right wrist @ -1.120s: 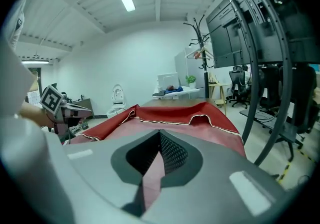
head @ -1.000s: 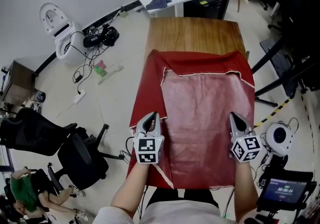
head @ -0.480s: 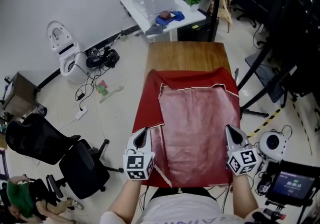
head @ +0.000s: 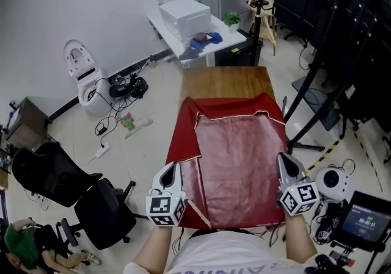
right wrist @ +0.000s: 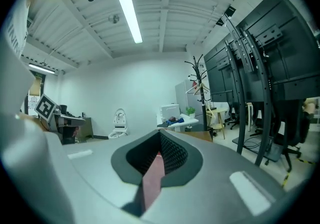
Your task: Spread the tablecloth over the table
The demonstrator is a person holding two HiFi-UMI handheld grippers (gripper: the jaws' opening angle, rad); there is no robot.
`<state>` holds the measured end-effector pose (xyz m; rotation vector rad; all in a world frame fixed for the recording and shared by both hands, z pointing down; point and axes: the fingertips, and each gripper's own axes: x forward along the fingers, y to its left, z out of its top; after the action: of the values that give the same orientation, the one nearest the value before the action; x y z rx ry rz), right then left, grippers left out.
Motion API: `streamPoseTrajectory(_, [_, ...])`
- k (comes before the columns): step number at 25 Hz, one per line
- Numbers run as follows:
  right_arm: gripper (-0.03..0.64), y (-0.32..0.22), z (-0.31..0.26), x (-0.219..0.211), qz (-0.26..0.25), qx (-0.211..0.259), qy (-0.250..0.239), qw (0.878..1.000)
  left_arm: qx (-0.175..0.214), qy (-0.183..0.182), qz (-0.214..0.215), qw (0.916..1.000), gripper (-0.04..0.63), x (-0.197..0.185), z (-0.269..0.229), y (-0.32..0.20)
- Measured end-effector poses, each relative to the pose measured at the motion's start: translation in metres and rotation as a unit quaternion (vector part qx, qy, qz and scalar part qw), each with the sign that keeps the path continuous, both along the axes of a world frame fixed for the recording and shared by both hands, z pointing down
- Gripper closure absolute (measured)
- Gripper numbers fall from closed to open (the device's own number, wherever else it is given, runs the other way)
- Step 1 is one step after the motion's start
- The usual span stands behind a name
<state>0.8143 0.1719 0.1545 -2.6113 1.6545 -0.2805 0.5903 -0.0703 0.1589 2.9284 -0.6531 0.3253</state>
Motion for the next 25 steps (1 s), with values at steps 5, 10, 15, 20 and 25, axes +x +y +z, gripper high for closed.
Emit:
streamPoseTrajectory(5, [0.612,0.006,-0.027,-0.007,0.004,0.016,0.025,1.000,0.011,0.024,0.003,0.9996,0.589,-0.003,-0.023,0.003])
streamPoseTrajectory(10, [0.612,0.008,-0.041,-0.009,0.011,0.015,0.040,0.999,0.010,0.029,0.000,0.9995,0.589,-0.007,-0.029,0.007])
streamPoseTrajectory(15, [0.612,0.006,-0.045,-0.014,0.011,0.014,0.045,0.999,0.007,0.035,0.003,0.9994,0.589,-0.006,-0.030,0.009])
streamPoseTrajectory(20, [0.612,0.005,-0.042,-0.018,0.011,0.011,0.046,0.999,0.008,0.034,0.007,0.9994,0.589,-0.006,-0.029,0.008])
streamPoseTrajectory(25, [0.612,0.004,-0.041,-0.020,0.010,0.005,0.051,0.999,0.008,0.035,0.008,0.9993,0.589,-0.006,-0.028,0.006])
